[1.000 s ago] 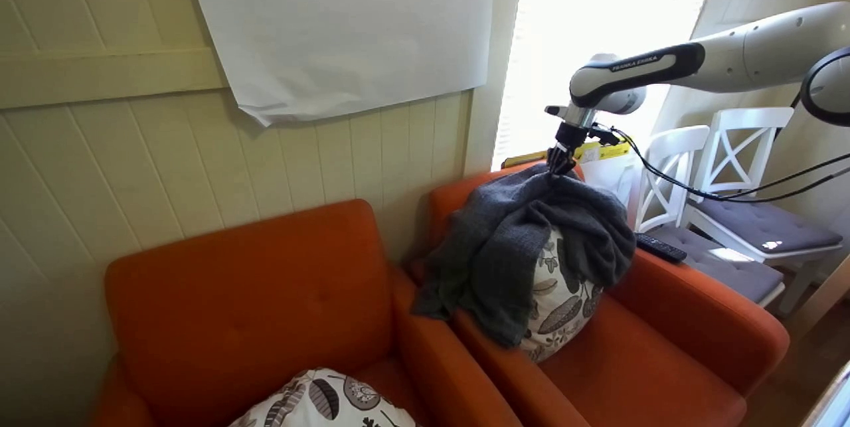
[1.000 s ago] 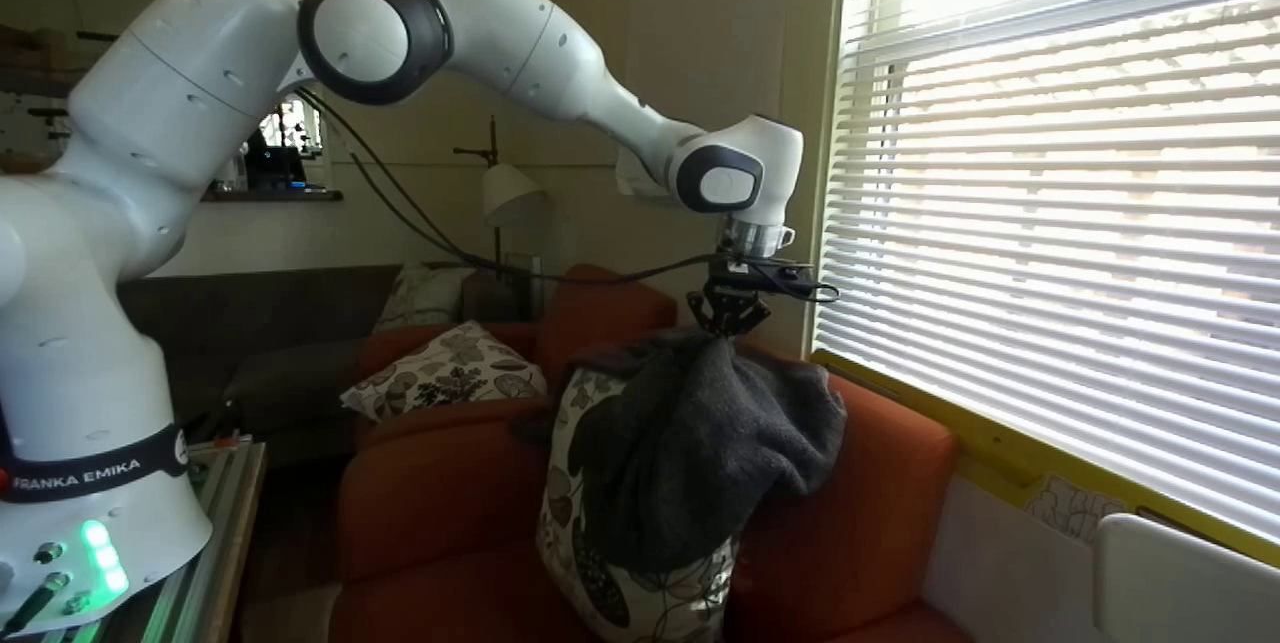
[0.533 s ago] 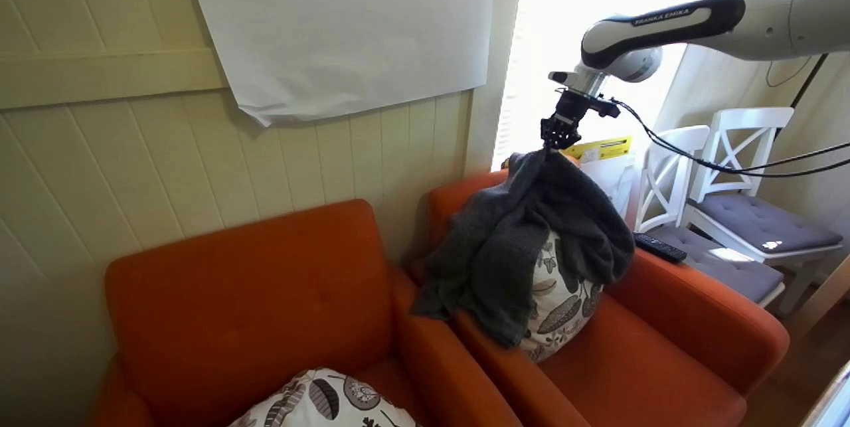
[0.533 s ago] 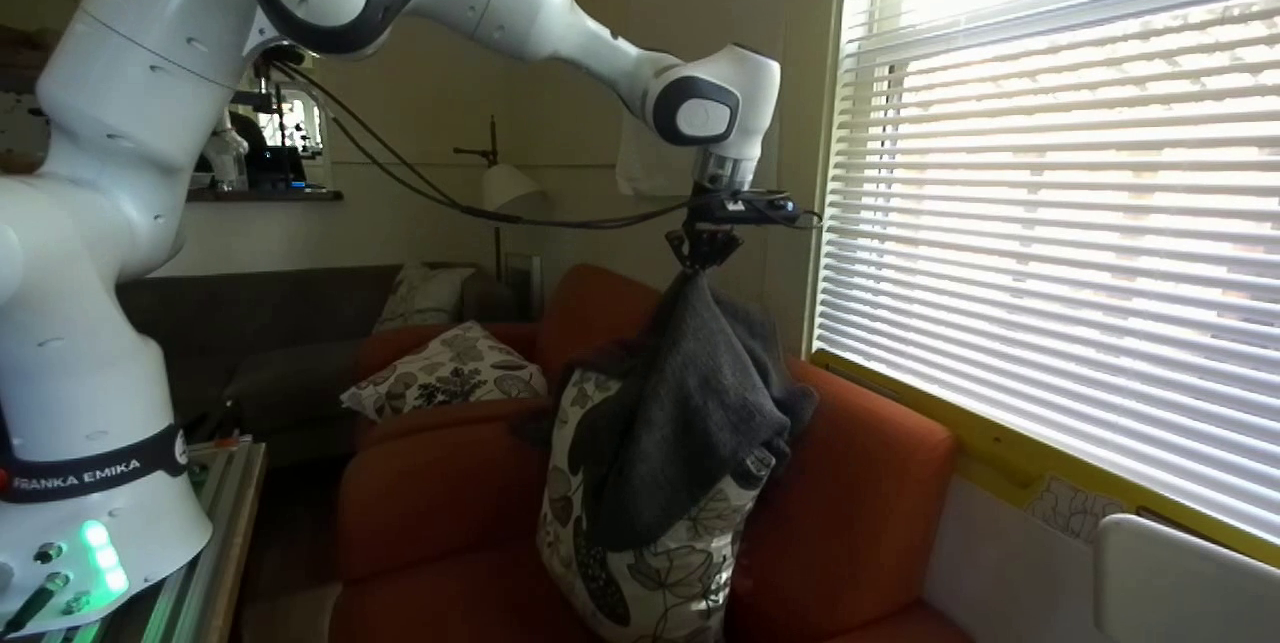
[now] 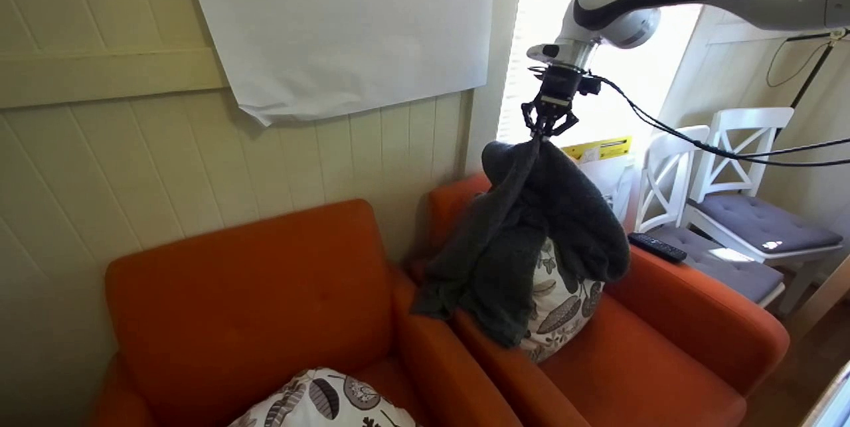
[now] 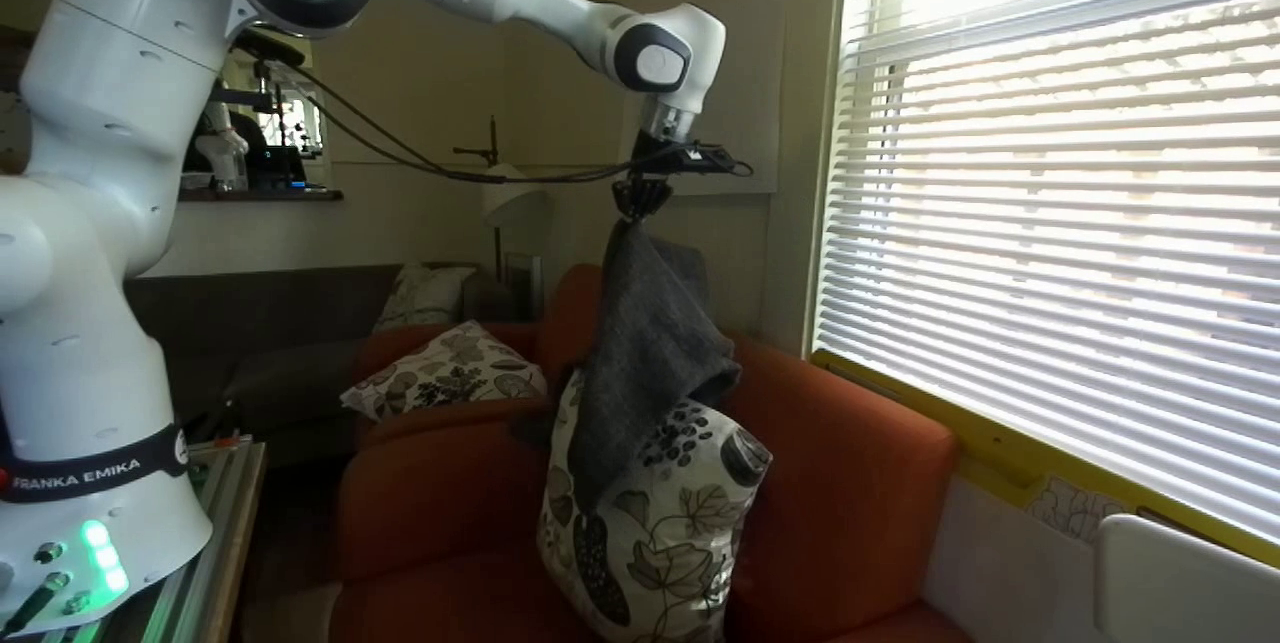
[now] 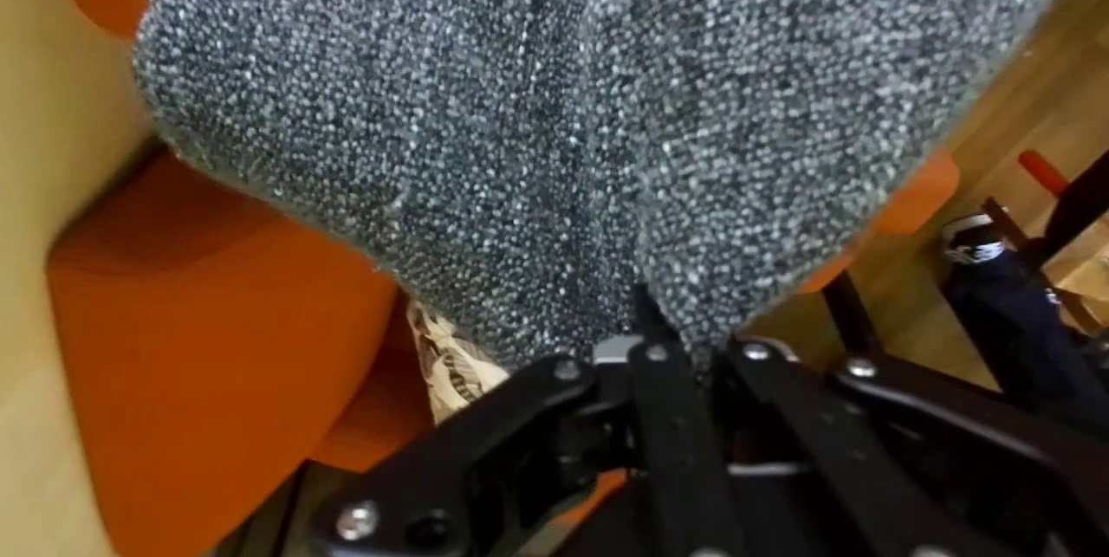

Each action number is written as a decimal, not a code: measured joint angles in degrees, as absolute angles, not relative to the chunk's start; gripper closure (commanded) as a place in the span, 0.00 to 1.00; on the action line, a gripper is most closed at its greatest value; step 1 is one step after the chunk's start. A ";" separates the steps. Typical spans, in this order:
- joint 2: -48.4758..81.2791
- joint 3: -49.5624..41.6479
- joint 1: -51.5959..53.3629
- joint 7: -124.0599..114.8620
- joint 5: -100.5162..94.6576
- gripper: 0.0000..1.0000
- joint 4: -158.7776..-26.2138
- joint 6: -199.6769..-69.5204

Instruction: Put the blanket on the armrest

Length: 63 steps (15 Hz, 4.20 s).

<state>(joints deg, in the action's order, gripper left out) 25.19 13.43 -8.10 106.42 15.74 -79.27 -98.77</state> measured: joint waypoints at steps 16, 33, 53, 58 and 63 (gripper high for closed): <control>27.18 15.95 -0.38 113.17 23.34 0.98 -74.15 -94.19; 43.43 20.50 6.27 112.83 35.23 0.98 -59.61 -93.38; 66.45 30.97 13.41 124.20 35.52 0.26 -31.46 -70.63; 62.59 29.35 13.89 116.70 34.62 0.00 -30.55 -75.43; 58.00 23.89 13.51 109.64 31.18 0.00 -30.55 -77.75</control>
<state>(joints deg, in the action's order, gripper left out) 58.00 23.89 13.51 109.64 31.18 -30.55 -77.75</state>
